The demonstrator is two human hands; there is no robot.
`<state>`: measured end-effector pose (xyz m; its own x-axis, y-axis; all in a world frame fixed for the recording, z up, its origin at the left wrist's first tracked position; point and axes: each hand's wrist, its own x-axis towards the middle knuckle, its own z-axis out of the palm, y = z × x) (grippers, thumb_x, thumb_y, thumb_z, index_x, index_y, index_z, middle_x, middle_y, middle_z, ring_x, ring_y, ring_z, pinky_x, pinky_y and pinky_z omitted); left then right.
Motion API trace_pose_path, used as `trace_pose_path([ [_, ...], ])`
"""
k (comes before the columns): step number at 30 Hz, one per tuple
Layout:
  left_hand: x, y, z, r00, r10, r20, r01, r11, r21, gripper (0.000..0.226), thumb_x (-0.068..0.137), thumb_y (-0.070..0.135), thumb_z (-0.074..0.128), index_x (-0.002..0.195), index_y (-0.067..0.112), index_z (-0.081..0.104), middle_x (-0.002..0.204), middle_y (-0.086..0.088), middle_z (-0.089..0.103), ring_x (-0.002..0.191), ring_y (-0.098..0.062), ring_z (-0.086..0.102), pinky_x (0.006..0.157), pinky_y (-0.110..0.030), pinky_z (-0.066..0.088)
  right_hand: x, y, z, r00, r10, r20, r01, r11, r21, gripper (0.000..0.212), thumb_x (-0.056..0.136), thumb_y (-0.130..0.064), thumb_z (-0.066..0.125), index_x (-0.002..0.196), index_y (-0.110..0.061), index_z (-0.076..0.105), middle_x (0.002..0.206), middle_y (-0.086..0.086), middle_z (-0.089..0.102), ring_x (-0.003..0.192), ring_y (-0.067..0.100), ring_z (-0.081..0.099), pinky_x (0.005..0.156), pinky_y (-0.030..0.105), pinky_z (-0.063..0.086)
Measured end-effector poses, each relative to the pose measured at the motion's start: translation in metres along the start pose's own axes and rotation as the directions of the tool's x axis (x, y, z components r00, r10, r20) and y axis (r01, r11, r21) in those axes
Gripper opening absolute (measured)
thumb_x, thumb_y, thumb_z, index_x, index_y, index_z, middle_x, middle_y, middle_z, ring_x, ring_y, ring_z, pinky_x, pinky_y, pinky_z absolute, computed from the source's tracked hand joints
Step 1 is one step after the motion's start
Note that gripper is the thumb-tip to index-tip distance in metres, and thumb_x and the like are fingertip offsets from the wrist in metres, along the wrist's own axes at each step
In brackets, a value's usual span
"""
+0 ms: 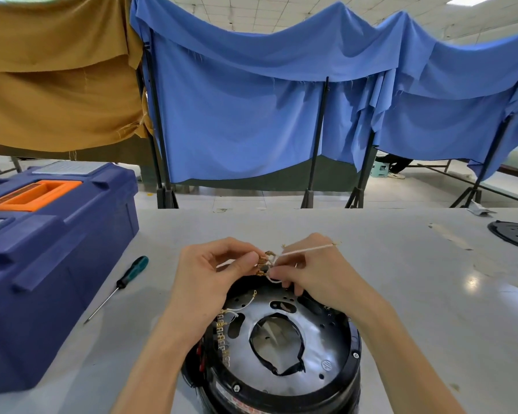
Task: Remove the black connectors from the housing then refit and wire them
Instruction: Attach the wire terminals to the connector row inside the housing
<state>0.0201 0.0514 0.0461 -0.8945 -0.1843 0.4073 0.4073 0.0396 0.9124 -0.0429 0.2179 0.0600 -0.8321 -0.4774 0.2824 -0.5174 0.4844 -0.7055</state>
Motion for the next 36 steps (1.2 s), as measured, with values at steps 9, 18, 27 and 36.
trace_pose_path([
  [9,0.000,-0.003,0.004,0.977,-0.207,-0.058,0.206,0.978,-0.018,0.036,0.082,0.044,0.057,0.095,0.016,0.075,0.092,-0.009,0.073,0.083,-0.022,0.072,0.067,-0.028,0.060,0.006,0.005,0.008,0.950,-0.048,-0.310,0.016,0.994,-0.105,0.012,0.081,-0.023,0.074,0.072,-0.017,0.068,0.069,-0.010,0.063,0.064,0.004,0.054,0.060,0.014,0.038],
  [18,-0.001,-0.001,0.004,0.879,-0.468,0.089,0.459,0.782,-0.422,0.043,0.052,0.019,0.083,0.088,-0.005,0.075,0.094,-0.025,0.072,0.081,-0.028,0.074,0.062,-0.020,0.057,0.009,0.006,0.028,0.566,-0.639,-0.521,0.315,0.752,-0.579,0.016,0.072,-0.013,0.077,0.064,-0.003,0.068,0.060,0.005,0.064,0.050,0.023,0.053,0.058,0.031,0.050],
  [27,-0.001,-0.004,-0.001,0.943,-0.331,-0.042,0.323,0.937,-0.131,0.015,0.065,0.000,0.081,0.079,0.003,0.076,0.078,-0.021,0.073,0.070,-0.030,0.073,0.060,-0.024,0.059,0.000,0.003,-0.005,0.957,-0.104,-0.270,0.125,0.990,0.063,0.012,0.089,-0.020,0.068,0.088,-0.014,0.078,0.080,-0.007,0.075,0.080,0.004,0.069,0.084,0.033,0.053],
  [36,-0.003,-0.006,0.015,0.983,-0.154,-0.096,0.171,0.961,0.217,0.019,0.074,-0.004,0.077,0.075,0.010,0.065,0.064,-0.007,0.072,0.055,-0.024,0.070,0.053,-0.026,0.057,-0.004,-0.009,-0.005,0.984,-0.174,0.023,0.176,0.974,-0.142,0.017,0.078,-0.014,0.078,0.094,-0.016,0.077,0.116,0.000,0.070,0.105,0.003,0.060,0.095,0.017,0.041],
])
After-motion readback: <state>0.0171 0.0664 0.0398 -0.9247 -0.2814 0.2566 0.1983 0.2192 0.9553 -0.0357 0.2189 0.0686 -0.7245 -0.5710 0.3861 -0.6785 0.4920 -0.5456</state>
